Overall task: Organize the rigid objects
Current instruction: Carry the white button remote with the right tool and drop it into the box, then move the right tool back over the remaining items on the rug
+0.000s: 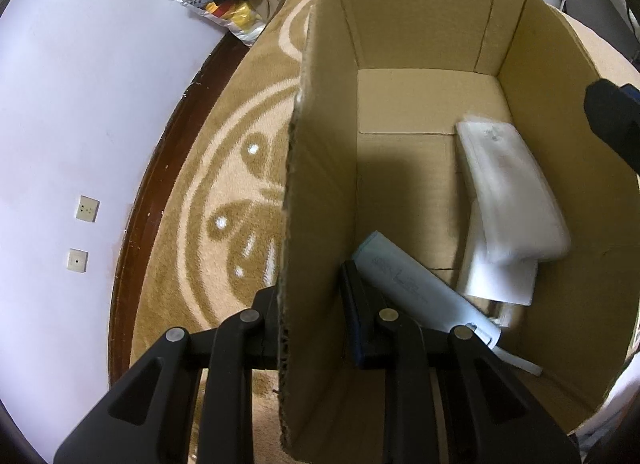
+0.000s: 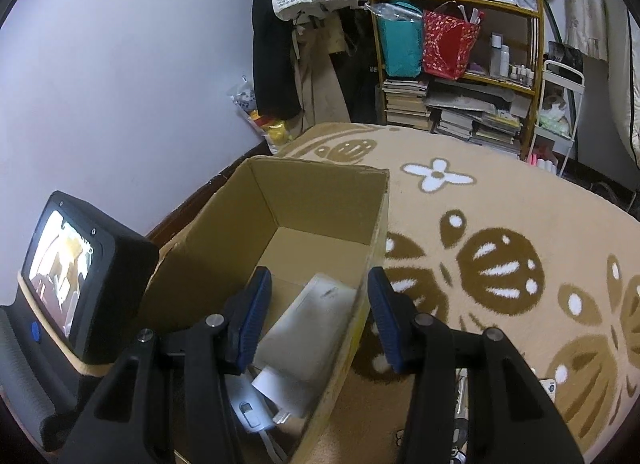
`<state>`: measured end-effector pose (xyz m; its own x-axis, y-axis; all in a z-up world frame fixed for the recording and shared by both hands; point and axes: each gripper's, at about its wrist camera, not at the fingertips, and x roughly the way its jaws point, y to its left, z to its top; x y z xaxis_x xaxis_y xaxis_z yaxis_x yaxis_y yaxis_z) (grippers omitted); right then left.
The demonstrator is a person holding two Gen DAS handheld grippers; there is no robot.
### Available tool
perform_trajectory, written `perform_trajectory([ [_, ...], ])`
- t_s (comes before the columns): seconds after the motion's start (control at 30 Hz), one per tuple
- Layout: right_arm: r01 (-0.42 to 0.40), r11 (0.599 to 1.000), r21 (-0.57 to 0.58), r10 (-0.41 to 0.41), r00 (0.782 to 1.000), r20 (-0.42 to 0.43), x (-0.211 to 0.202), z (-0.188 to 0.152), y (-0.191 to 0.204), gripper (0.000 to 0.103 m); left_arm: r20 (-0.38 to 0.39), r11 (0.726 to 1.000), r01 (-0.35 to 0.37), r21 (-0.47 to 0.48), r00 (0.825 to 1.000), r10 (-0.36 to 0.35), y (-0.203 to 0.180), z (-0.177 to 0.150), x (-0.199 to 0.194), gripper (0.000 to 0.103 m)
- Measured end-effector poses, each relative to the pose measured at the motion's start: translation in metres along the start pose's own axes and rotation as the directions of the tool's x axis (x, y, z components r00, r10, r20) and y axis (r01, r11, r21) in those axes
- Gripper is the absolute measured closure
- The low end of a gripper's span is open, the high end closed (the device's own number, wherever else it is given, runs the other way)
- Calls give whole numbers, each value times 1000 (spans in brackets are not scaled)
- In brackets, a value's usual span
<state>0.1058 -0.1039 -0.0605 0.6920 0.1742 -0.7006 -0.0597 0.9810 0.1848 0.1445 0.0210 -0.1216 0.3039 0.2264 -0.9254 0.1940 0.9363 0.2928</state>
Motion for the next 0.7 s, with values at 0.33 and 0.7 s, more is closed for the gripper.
perform_trajectory([
  [0.33,73,997,23,-74,997,31,-16,-1,-19,13,11,1000,-20,18,1000,20,-3,-2,-3,80],
  [0.7,136,987,92,-134,991,-25,-12,-16,-49,3,10,1000,-23,21,1000,23,-3,0,-4,80],
])
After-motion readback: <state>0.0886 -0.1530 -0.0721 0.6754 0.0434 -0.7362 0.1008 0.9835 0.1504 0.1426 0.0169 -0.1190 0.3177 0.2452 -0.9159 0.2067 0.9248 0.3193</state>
